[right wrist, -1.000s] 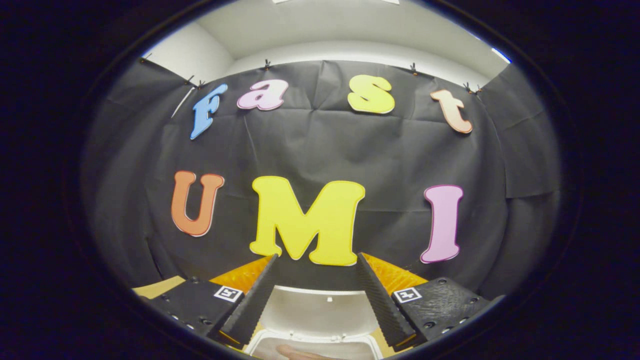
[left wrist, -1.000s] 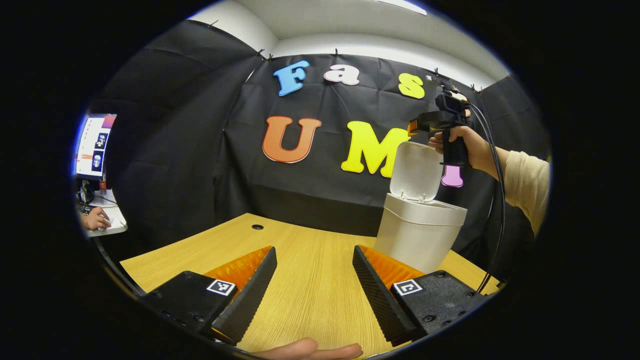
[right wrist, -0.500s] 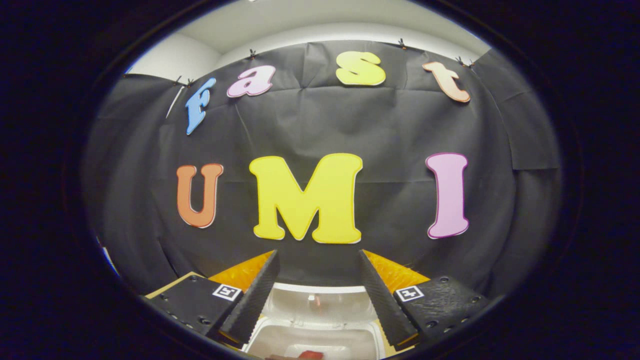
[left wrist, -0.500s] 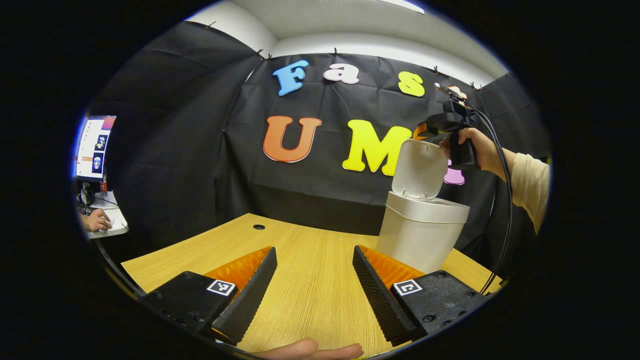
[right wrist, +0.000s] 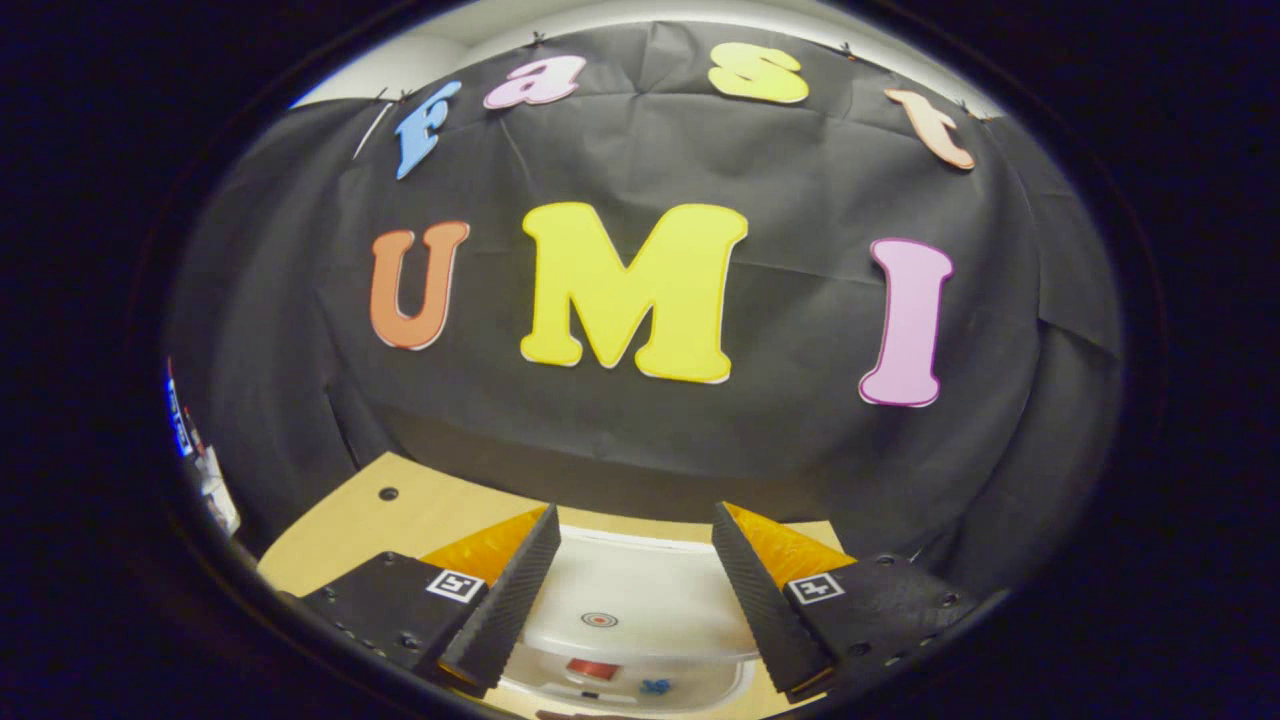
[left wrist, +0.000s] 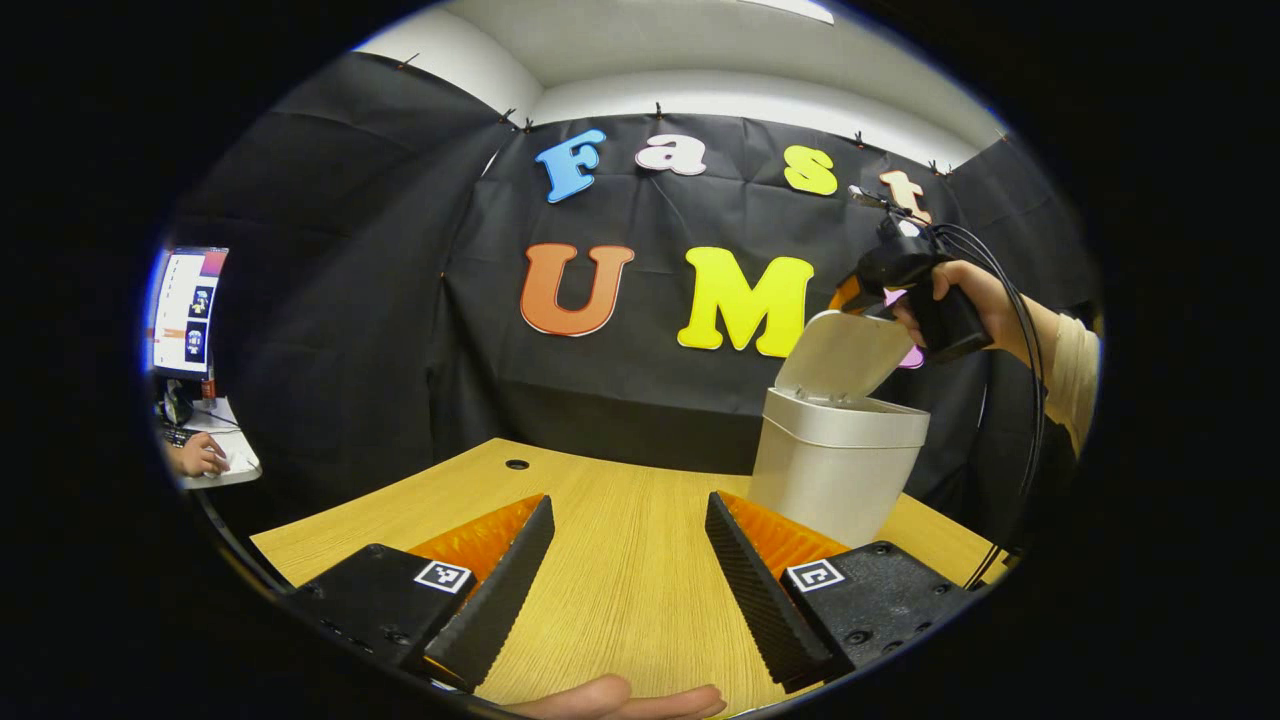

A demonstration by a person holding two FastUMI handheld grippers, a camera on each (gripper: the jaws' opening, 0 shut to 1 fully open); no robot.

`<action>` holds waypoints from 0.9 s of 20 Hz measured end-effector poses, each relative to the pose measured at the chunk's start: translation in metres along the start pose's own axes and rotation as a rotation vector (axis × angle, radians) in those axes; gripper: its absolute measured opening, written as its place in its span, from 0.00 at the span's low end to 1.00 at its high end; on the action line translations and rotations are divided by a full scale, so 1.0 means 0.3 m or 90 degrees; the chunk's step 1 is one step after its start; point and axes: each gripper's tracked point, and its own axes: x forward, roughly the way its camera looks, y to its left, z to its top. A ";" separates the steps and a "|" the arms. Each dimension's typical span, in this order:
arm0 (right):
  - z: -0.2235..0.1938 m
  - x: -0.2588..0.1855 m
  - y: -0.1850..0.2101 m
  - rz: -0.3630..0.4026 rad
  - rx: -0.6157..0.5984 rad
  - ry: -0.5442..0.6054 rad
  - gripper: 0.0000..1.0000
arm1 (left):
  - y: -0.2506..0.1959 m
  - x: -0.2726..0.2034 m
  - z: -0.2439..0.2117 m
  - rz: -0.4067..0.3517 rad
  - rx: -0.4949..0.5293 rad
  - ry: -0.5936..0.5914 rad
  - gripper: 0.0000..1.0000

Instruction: Press the lid of the desktop garbage bin to open it, pick up the crumpled paper on the desktop and throw it into the bin, then pick up the pop can on the desktop and drop it into the bin, and finally close the garbage bin lid.

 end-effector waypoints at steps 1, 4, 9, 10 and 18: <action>-0.030 -0.002 0.002 0.005 -0.009 0.018 0.98 | 0.004 0.006 -0.008 0.002 -0.003 0.005 0.99; -0.096 -0.006 0.005 0.007 -0.015 0.048 0.94 | 0.031 0.016 -0.026 0.020 0.008 0.015 0.99; -0.221 -0.026 0.048 0.021 0.057 0.131 0.98 | 0.042 0.014 -0.015 0.027 0.009 0.011 0.99; -0.246 -0.034 0.059 0.025 0.070 0.149 0.92 | 0.043 0.014 -0.019 0.028 0.011 0.012 0.98; -0.344 -0.094 0.070 -0.006 0.080 0.218 0.92 | 0.038 0.003 -0.001 0.024 0.020 0.002 0.98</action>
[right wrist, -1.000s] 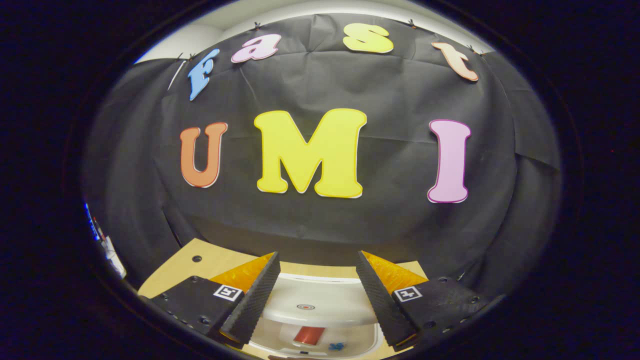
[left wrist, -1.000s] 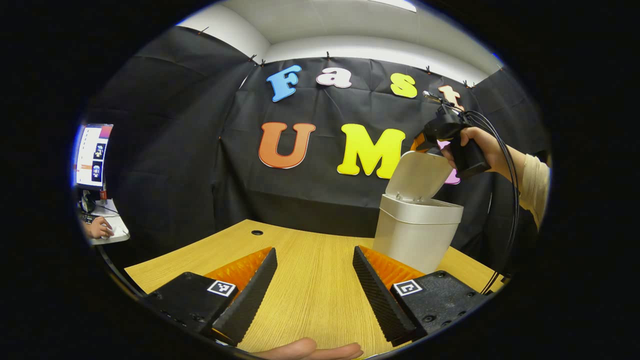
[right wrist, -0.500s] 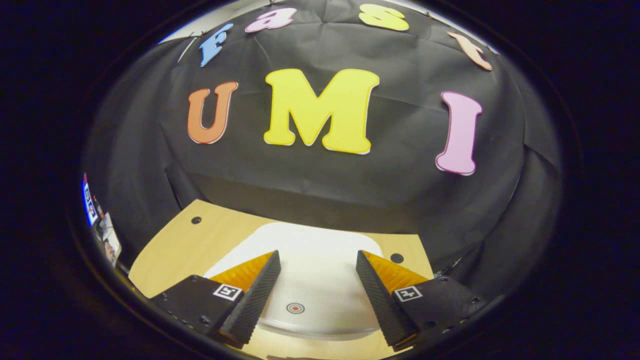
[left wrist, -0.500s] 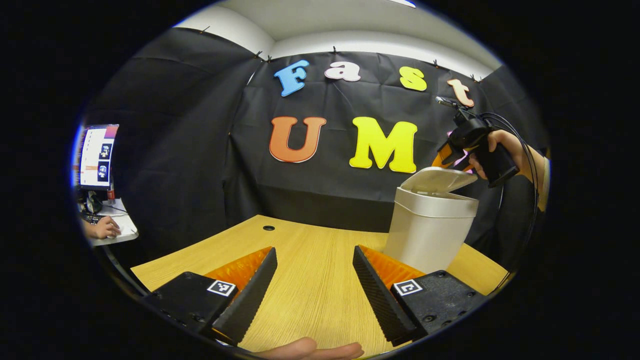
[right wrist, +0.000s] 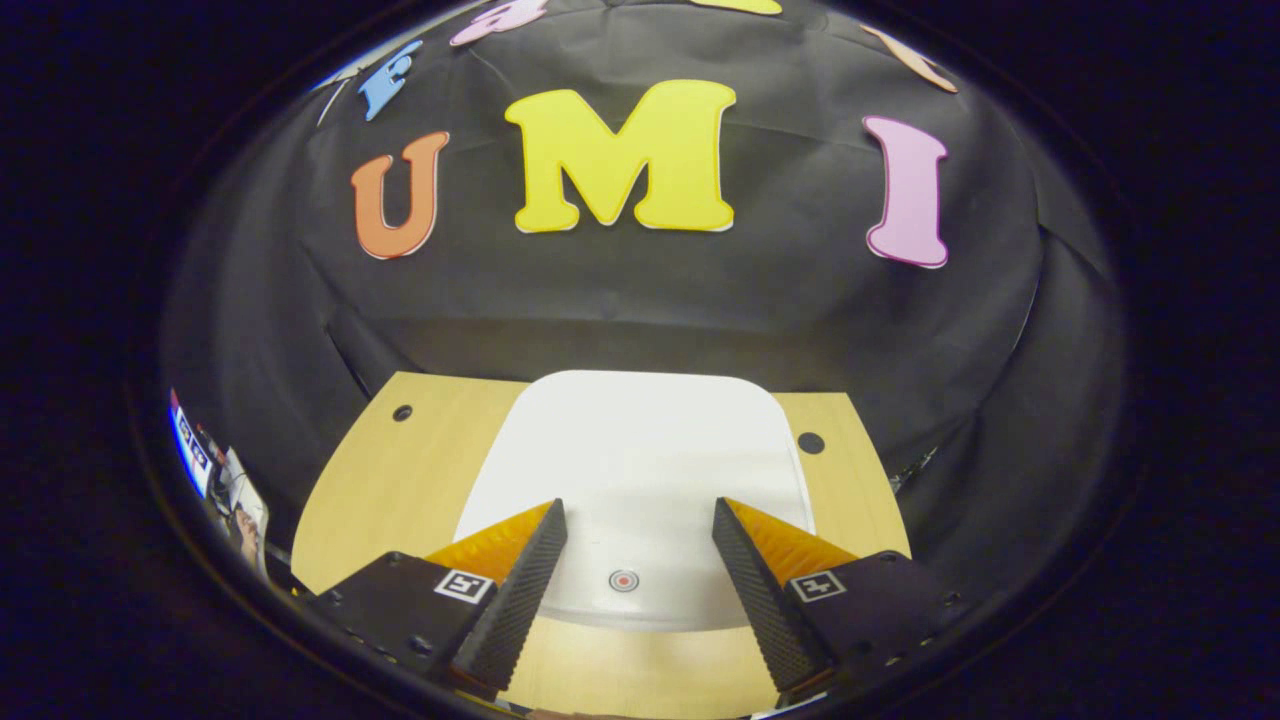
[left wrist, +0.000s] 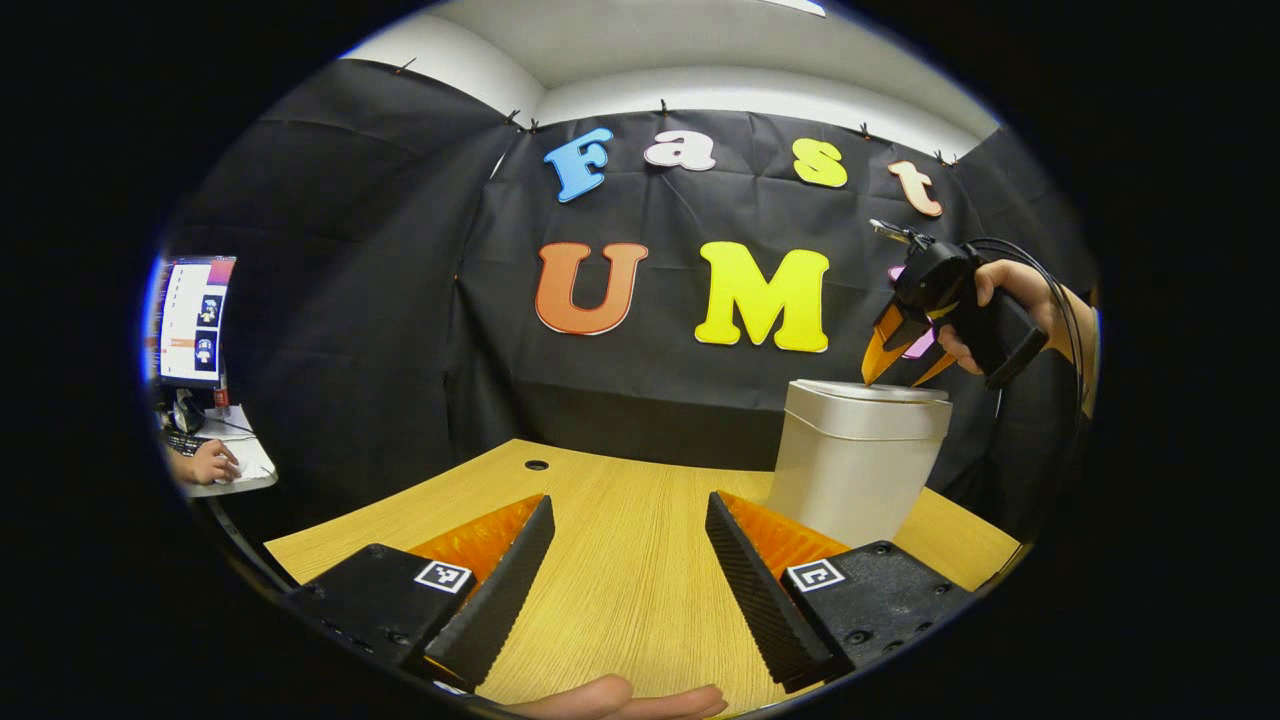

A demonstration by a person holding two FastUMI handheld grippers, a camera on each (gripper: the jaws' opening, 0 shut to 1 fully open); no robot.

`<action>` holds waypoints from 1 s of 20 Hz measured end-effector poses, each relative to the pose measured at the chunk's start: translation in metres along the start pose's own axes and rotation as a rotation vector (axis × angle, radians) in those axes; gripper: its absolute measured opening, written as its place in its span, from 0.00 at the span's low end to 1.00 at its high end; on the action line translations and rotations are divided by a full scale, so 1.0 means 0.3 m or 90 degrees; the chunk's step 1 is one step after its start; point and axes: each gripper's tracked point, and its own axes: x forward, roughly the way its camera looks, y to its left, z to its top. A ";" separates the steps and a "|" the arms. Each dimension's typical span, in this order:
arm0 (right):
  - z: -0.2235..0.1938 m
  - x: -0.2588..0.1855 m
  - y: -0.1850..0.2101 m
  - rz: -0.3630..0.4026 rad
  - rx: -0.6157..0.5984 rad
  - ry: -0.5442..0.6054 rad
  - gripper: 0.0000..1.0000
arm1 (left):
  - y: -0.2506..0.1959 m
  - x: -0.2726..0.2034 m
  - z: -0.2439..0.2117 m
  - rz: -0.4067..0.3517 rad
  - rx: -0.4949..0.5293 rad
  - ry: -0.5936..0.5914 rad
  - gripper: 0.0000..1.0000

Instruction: Press the lid of the desktop garbage bin to open it, pick up the crumpled paper on the desktop and throw it into the bin, then pick up the pop can on the desktop and drop it into the bin, and finally close the garbage bin lid.

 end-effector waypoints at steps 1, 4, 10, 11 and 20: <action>-0.003 -0.008 0.000 -0.001 0.002 -0.006 0.92 | 0.002 0.001 -0.001 0.001 0.000 0.001 0.98; -0.017 -0.022 -0.012 0.001 0.016 -0.052 0.96 | 0.002 -0.007 0.013 0.004 0.010 -0.006 0.99; -0.046 -0.036 -0.010 0.016 0.019 -0.210 0.96 | 0.012 -0.006 0.018 0.009 0.013 -0.013 0.98; -0.050 -0.033 -0.012 0.026 0.019 -0.240 0.97 | 0.014 -0.002 0.014 0.011 0.015 -0.011 0.98; -0.094 -0.011 -0.023 0.069 -0.007 -0.356 0.98 | -0.018 0.012 -0.024 0.013 0.017 0.013 0.98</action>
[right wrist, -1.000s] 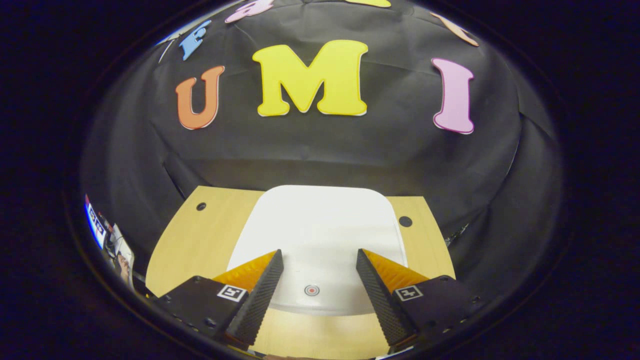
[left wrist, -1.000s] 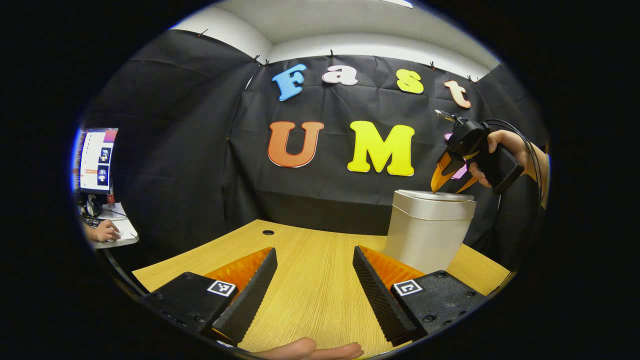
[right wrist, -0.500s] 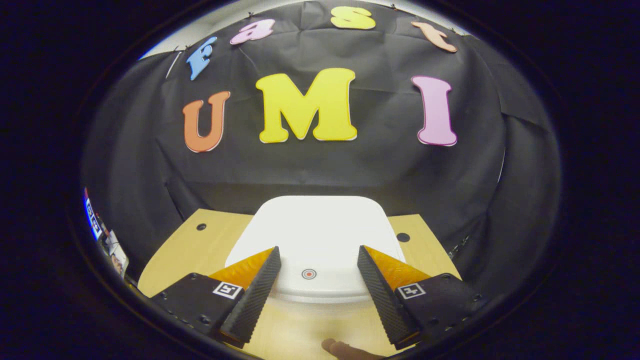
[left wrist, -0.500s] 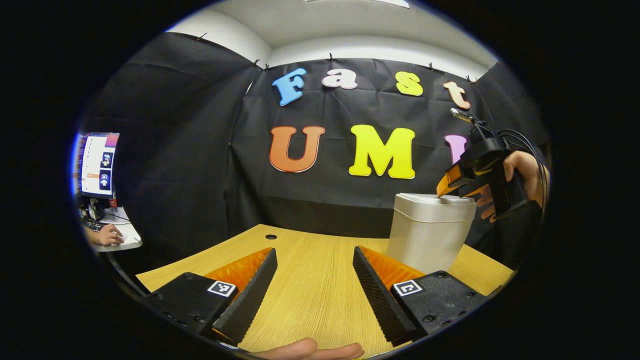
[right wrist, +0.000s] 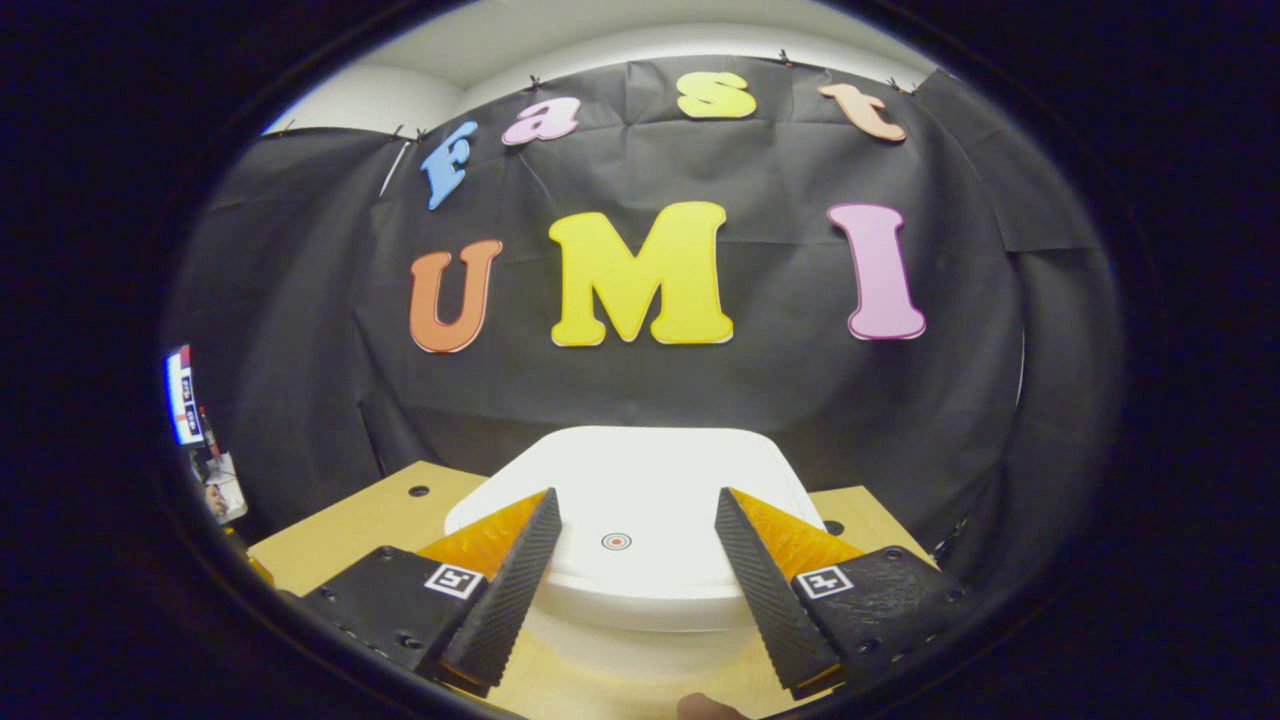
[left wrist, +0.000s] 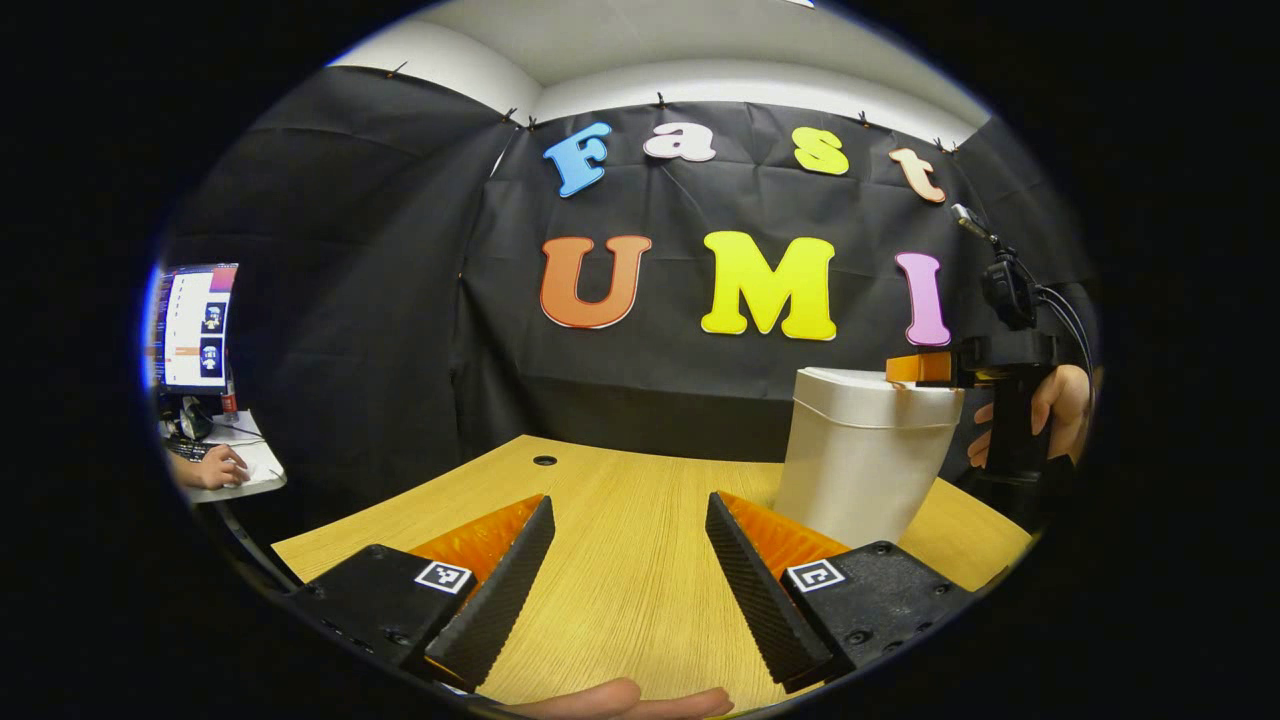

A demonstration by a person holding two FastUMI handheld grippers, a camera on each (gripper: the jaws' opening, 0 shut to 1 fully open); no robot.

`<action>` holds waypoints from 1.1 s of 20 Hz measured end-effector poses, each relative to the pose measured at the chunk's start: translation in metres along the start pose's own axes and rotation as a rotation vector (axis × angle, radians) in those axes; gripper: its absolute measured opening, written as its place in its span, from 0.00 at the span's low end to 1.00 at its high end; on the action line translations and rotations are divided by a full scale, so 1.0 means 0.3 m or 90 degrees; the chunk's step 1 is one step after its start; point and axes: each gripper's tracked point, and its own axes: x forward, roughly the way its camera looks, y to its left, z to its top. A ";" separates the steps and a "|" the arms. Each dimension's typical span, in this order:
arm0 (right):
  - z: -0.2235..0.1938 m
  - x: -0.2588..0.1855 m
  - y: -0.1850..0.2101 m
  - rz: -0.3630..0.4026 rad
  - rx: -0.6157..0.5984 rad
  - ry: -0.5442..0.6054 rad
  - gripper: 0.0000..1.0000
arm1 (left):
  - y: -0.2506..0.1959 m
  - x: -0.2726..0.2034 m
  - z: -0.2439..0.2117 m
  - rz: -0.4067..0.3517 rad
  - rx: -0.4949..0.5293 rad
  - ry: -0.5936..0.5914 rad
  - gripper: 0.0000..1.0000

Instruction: Press the lid of the desktop garbage bin to open it, pick up the crumpled paper on the desktop and throw it into the bin, then pick up the pop can on the desktop and drop it into the bin, and finally close the garbage bin lid.

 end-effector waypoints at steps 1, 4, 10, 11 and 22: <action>0.006 0.006 0.002 -0.004 0.007 -0.017 1.00 | -0.011 -0.001 0.001 -0.003 0.002 0.001 0.98; 0.028 -0.011 -0.002 -0.019 0.022 -0.090 0.97 | -0.027 -0.010 0.016 -0.009 0.005 -0.010 0.98; -0.024 -0.157 -0.048 -0.042 0.000 -0.132 0.96 | -0.039 -0.013 0.032 -0.017 0.008 -0.029 0.98; -0.056 -0.191 -0.061 -0.044 0.012 -0.127 0.94 | -0.041 -0.011 0.031 -0.017 0.008 -0.029 0.98; -0.270 -0.602 -0.244 -0.060 0.036 -0.125 0.94 | -0.141 -0.023 0.020 -0.044 0.029 -0.030 0.98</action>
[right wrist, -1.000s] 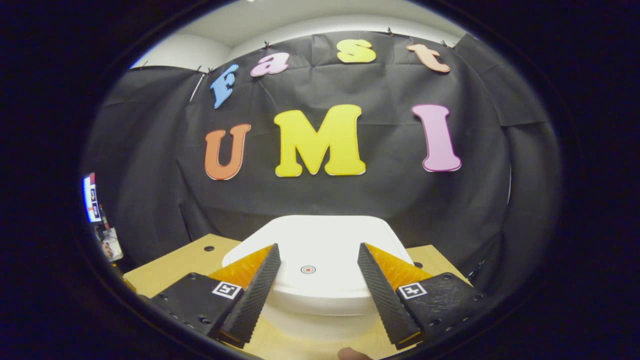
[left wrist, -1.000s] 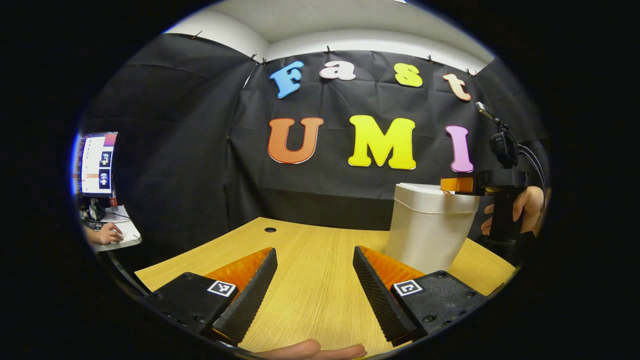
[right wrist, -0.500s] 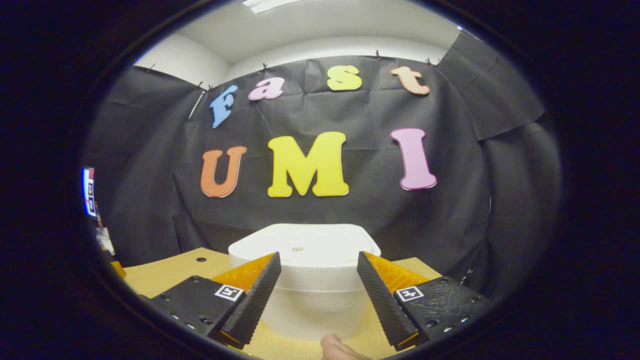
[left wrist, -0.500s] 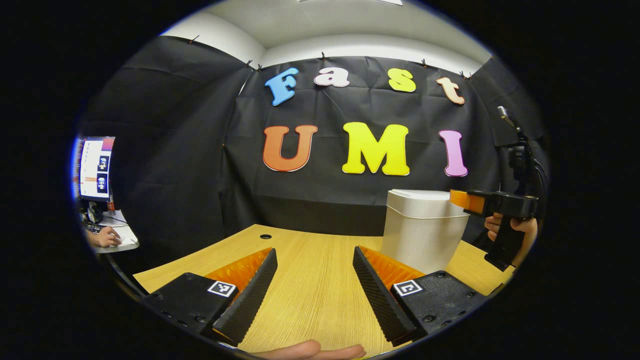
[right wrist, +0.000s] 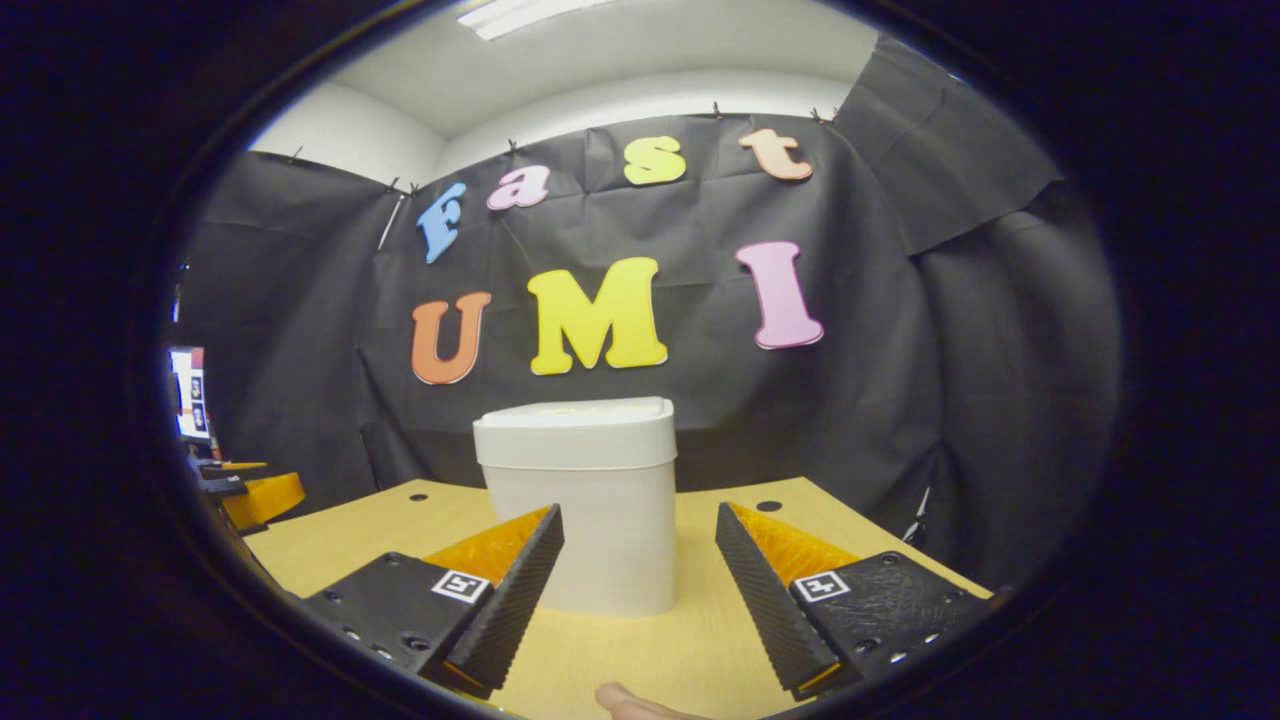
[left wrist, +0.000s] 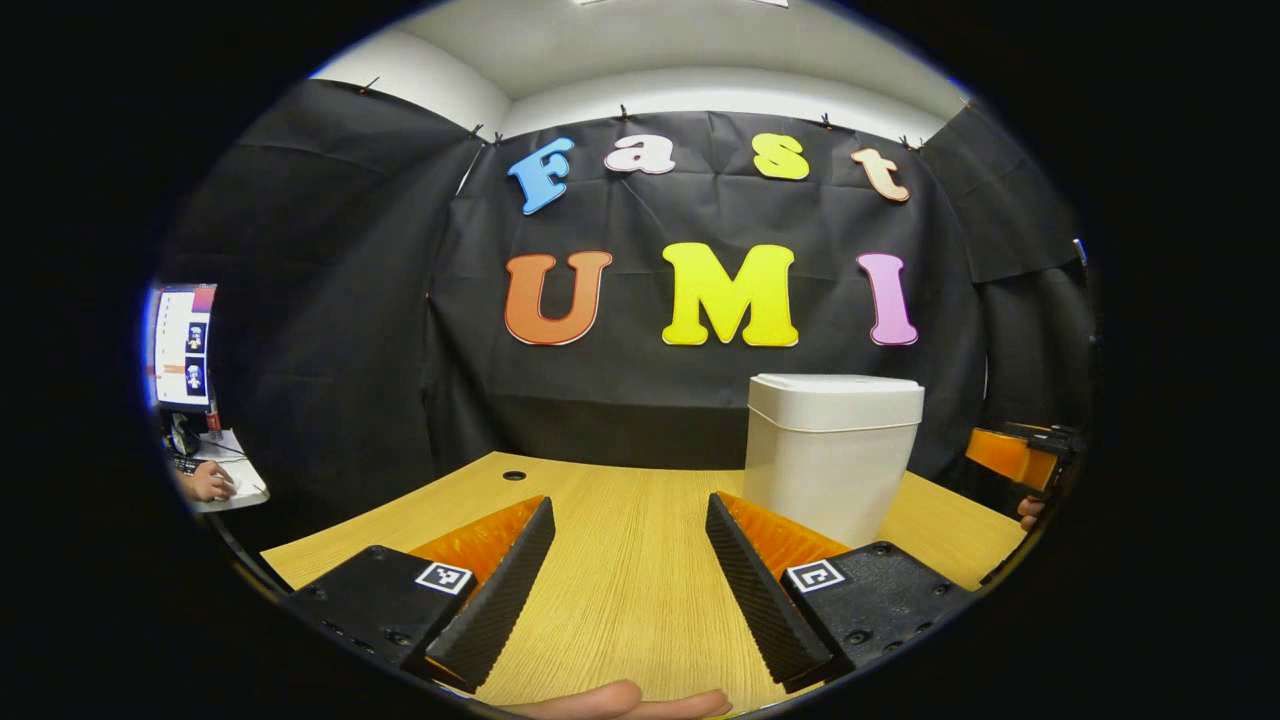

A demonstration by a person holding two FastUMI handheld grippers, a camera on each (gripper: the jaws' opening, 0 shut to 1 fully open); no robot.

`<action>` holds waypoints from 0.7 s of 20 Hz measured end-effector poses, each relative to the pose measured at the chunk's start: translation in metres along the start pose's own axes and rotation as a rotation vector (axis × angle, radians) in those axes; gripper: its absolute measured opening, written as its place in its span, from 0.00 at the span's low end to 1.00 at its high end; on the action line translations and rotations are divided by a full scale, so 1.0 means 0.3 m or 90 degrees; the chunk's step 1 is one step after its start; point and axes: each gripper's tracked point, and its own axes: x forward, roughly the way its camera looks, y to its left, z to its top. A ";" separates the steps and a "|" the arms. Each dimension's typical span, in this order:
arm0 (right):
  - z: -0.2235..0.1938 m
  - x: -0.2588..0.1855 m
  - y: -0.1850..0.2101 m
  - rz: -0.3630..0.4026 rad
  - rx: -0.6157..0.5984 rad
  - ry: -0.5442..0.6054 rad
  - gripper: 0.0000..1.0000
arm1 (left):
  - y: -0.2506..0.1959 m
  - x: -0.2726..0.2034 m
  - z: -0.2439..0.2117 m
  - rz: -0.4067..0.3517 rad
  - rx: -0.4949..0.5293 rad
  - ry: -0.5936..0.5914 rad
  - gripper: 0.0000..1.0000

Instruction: Press the lid of the desktop garbage bin to open it, pick up the crumpled paper on the desktop and throw it into the bin, then pick up the pop can on the desktop and drop it into the bin, and finally close the garbage bin lid.

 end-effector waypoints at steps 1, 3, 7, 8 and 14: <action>0.005 -0.031 -0.034 -0.015 -0.011 -0.006 0.94 | -0.009 0.000 -0.002 -0.003 0.001 0.001 0.98; 0.011 -0.093 -0.083 -0.041 -0.029 -0.018 0.94 | -0.027 -0.006 0.005 -0.009 0.004 -0.003 0.98; 0.044 -0.195 -0.085 -0.055 -0.075 -0.045 0.94 | -0.073 -0.022 0.016 -0.031 -0.001 -0.009 0.98; 0.068 -0.207 -0.073 -0.052 -0.088 -0.056 0.94 | -0.081 -0.026 0.021 -0.034 0.000 -0.010 0.98; 0.068 -0.230 0.015 -0.036 -0.115 -0.077 0.94 | -0.122 -0.032 0.009 -0.054 0.005 -0.006 0.98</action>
